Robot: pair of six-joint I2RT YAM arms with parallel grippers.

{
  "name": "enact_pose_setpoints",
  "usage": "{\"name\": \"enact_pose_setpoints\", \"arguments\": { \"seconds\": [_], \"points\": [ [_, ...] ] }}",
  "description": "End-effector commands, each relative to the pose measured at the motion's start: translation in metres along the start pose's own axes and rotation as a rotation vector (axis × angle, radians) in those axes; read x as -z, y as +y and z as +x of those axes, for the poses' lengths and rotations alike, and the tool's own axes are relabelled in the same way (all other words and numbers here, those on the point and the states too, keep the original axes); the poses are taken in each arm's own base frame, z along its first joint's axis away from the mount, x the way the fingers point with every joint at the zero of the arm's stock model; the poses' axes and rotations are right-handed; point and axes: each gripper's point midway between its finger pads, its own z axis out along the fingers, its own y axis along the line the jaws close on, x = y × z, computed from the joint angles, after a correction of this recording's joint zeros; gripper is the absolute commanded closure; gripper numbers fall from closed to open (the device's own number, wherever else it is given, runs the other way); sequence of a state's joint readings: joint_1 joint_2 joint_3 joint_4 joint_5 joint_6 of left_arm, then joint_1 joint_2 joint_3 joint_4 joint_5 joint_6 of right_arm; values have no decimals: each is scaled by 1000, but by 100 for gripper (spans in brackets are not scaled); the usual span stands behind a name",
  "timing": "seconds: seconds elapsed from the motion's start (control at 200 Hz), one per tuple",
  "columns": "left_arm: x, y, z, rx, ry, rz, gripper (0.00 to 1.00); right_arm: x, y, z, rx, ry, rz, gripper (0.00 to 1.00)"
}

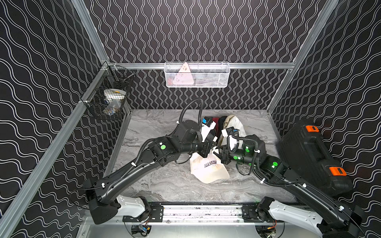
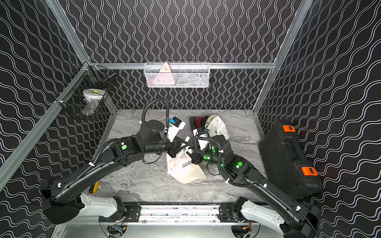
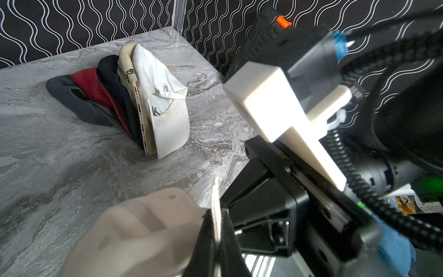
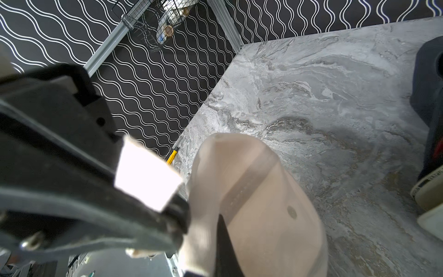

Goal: Open the adjustable buckle of the baseball cap
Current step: Open the adjustable buckle on the baseball cap.

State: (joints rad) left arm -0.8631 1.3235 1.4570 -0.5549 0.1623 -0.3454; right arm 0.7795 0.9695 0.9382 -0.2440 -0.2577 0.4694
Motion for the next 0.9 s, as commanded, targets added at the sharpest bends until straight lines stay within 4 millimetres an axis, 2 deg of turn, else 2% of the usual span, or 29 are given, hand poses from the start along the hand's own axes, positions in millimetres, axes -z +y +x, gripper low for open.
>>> {"name": "enact_pose_setpoints", "arguments": {
  "seconds": [0.0, 0.365, 0.685, 0.72, 0.831, 0.891],
  "points": [
    [4, -1, -5, 12, -31, 1, 100, 2, 4, -13, -21, -64, -10, 100],
    [4, 5, 4, 21, -24, -14, 100, 8, 2, -20, -56, -102, 7, 100],
    [14, 11, 16, 39, -52, -24, 100, 17, -7, -28, -105, -167, 61, 100],
    [14, 11, 17, 44, -55, -18, 92, 17, -7, -29, -109, -170, 59, 100],
    [17, 9, 17, 41, -70, -6, 55, 18, -5, -33, -123, -178, 52, 100],
    [22, 8, 14, 37, -90, -7, 44, 18, -3, -36, -131, -183, 50, 100]
  ]
}}
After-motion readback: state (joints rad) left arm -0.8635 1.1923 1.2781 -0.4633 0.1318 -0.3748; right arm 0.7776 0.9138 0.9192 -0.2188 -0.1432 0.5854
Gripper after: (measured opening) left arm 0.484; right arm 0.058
